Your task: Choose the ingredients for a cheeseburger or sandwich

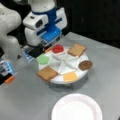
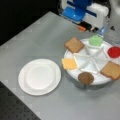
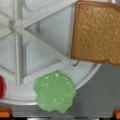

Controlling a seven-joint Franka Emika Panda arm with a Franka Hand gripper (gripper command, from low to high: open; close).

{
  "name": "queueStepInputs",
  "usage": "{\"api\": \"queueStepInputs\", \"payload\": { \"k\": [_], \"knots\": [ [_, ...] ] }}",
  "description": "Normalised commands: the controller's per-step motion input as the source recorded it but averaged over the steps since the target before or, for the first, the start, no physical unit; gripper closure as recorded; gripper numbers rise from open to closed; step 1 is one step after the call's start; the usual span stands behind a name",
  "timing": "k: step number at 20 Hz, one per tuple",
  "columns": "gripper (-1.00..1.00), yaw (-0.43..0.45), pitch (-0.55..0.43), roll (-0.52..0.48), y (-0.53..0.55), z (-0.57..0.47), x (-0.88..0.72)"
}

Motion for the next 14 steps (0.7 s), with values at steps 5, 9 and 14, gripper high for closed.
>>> {"api": "queueStepInputs", "payload": {
  "k": [5,9,14],
  "knots": [
    [-1.0,0.011,-0.002,0.209,0.03,-0.02,-0.01],
    [-1.0,0.013,0.007,0.322,0.0,-0.05,-0.02],
    [-1.0,0.054,0.044,0.415,-0.14,-0.04,-0.04]
  ]
}}
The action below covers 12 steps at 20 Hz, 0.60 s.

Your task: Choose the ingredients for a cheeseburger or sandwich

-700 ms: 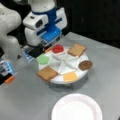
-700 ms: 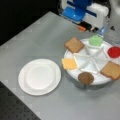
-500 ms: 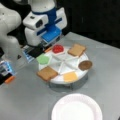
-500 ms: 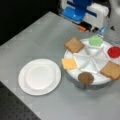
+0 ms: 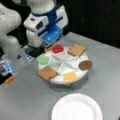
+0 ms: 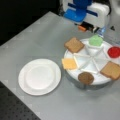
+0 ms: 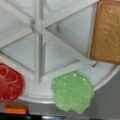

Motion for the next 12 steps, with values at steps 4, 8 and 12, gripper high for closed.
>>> {"api": "queueStepInputs", "payload": {
  "k": [4,8,12],
  "knots": [
    [-1.0,0.099,0.11,0.438,-0.28,-0.03,-0.04],
    [-1.0,0.098,0.126,0.37,-0.25,-0.02,0.01],
    [-1.0,0.118,0.114,0.379,-0.21,-0.08,0.05]
  ]
}}
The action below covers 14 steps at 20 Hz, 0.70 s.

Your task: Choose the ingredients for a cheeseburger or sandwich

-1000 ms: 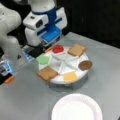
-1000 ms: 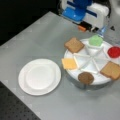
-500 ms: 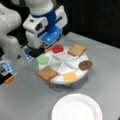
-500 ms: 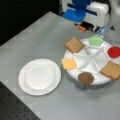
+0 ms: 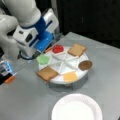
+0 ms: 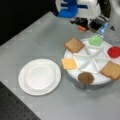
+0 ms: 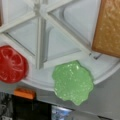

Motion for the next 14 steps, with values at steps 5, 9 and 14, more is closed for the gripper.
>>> {"api": "queueStepInputs", "payload": {
  "k": [5,9,14],
  "knots": [
    [-1.0,0.141,0.112,0.352,-0.23,-0.14,0.08],
    [-1.0,0.153,0.119,0.383,-0.21,-0.13,0.11],
    [-1.0,0.146,0.121,0.392,-0.28,-0.11,0.16]
  ]
}}
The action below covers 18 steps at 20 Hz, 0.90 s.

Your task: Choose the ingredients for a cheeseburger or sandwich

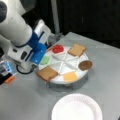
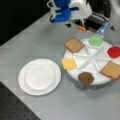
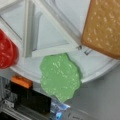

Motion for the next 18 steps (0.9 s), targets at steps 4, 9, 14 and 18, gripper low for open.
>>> {"api": "queueStepInputs", "payload": {
  "k": [4,9,14,18],
  "knots": [
    [-1.0,0.157,0.133,0.422,-0.22,-0.03,0.2],
    [-1.0,0.164,0.148,0.412,-0.25,-0.06,0.25],
    [-1.0,0.155,0.171,0.461,-0.29,-0.08,0.31],
    [-1.0,0.132,0.177,0.421,-0.33,-0.12,0.38]
  ]
}}
